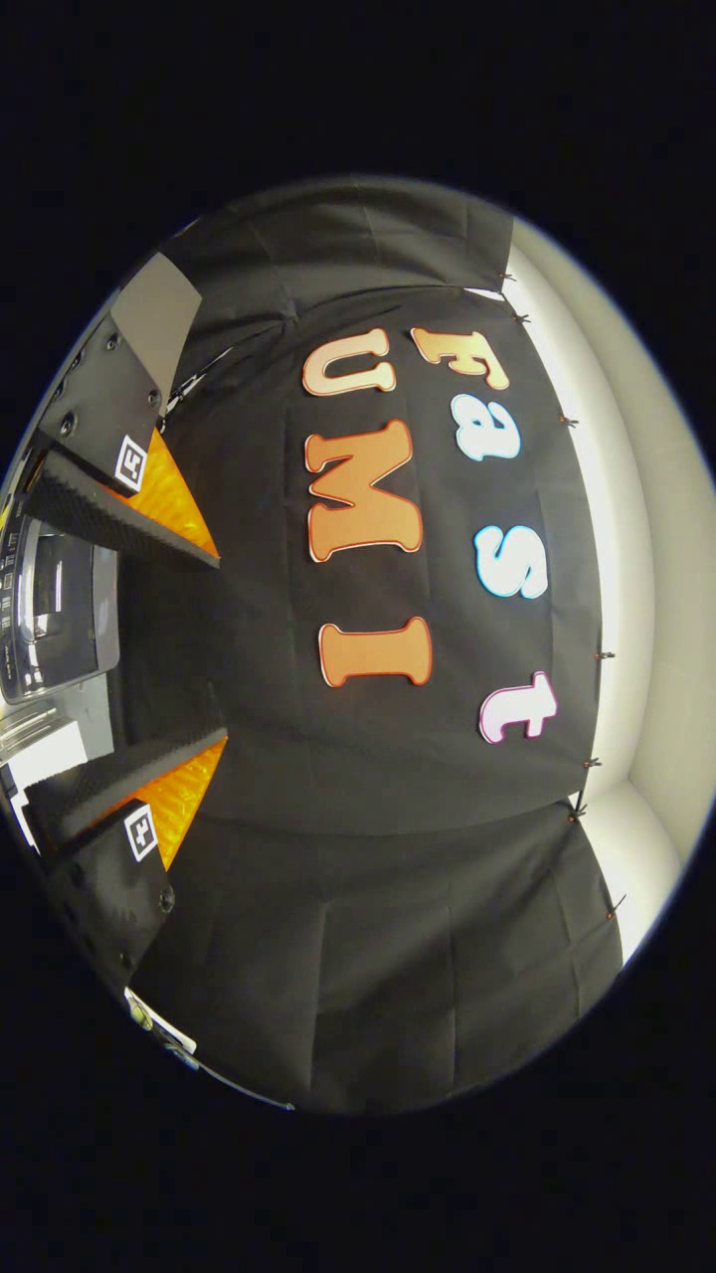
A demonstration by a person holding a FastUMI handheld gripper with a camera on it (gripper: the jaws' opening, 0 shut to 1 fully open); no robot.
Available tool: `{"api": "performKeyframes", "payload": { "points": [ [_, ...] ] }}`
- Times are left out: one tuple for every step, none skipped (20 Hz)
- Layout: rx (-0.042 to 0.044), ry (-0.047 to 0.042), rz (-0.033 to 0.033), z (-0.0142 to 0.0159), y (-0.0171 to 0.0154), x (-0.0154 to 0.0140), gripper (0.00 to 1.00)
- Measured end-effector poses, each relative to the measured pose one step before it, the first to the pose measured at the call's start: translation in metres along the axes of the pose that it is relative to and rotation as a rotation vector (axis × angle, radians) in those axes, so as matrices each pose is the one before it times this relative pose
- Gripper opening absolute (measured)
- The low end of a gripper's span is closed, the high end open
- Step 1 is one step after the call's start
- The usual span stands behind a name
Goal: Put the clothes into the washing machine and then close the washing machine lid.
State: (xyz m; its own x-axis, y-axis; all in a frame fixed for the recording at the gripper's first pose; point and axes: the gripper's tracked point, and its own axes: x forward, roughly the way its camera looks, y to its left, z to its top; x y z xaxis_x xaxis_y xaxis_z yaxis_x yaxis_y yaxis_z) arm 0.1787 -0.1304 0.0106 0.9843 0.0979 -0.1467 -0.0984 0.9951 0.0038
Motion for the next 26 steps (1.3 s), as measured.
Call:
{"api": "performKeyframes", "payload": {
  "points": [
    [-0.00007, -0.00968, 0.00007, 0.00688, -0.0048, -0.00503, 0.98],
    [-0.00407, -0.01242, -0.00289, 0.00605, -0.00254, -0.00341, 0.98],
    [-0.00593, -0.00915, -0.00566, 0.00383, -0.00238, -0.0014, 0.98],
    [-0.00294, -0.00324, -0.00575, 0.00118, -0.00228, -0.00188, 0.98],
    [0.00091, -0.00176, -0.00077, 0.00034, -0.00138, -0.00119, 0.98],
    [0.00401, 0.00064, -0.00031, -0.00072, -0.00043, -0.00043, 0.98],
    [0.00267, 0.00091, 0.00051, 0.00009, -0.0006, -0.0001, 0.98],
    [0.00156, 0.00217, -0.00317, -0.00065, -0.00203, -0.00073, 0.98],
    [0.0017, 0.00106, -0.00296, 0.00001, -0.00207, 0.00129, 0.98],
    [0.00202, 0.0006, -0.00159, -0.00084, -0.00009, 0.00015, 0.98],
    [0.00262, 0.00178, -0.00191, -0.00009, -0.0009, 0.00057, 0.98],
    [0.0025, 0.00107, 0.00043, -0.00073, -0.00046, 0.00008, 0.98],
    [0.00153, 0.00282, -0.00109, -0.00037, -0.00042, 0.00019, 0.98],
    [0.0013, 0.00404, 0.00033, -0.00176, 0.00042, 0.00044, 0.98],
    [0.00197, 0.00312, -0.0012, -0.00046, 0.0, 0.00142, 0.98],
    [0.00219, 0.00195, -0.00016, -0.00151, -0.00024, 0.00066, 0.98],
    [0.00151, 0.00192, 0.0005, -0.00014, 0.00031, -0.00026, 0.98],
    [0.00204, 0.0018, 0.00033, -0.00116, 0.00008, 0.00021, 0.98],
    [0.00159, 0.0023, -0.00002, 0.00013, -0.00012, -0.00022, 0.98],
    [0.00111, 0.00117, 0.0, -0.00031, 0.00047, 0.0004, 0.98],
    [-0.00042, 0.001, -0.00153, -0.00009, -0.00046, 0.00038, 0.98],
    [-0.0021, -0.00052, -0.00036, 0.00006, -0.00021, 0.00033, 0.98],
    [-0.00248, 0.0003, -0.00277, 0.00072, -0.0005, -0.00034, 0.98],
    [-0.00198, 0.0005, 0.00062, -0.0001, 0.00035, -0.00026, 0.98],
    [-0.0006, 0.00009, 0.00031, 0.00072, 0.00068, 0.00072, 0.98],
    [-0.0008, 0.00092, -0.00035, -0.00001, 0.00018, 0.00016, 0.98]
  ]
}}
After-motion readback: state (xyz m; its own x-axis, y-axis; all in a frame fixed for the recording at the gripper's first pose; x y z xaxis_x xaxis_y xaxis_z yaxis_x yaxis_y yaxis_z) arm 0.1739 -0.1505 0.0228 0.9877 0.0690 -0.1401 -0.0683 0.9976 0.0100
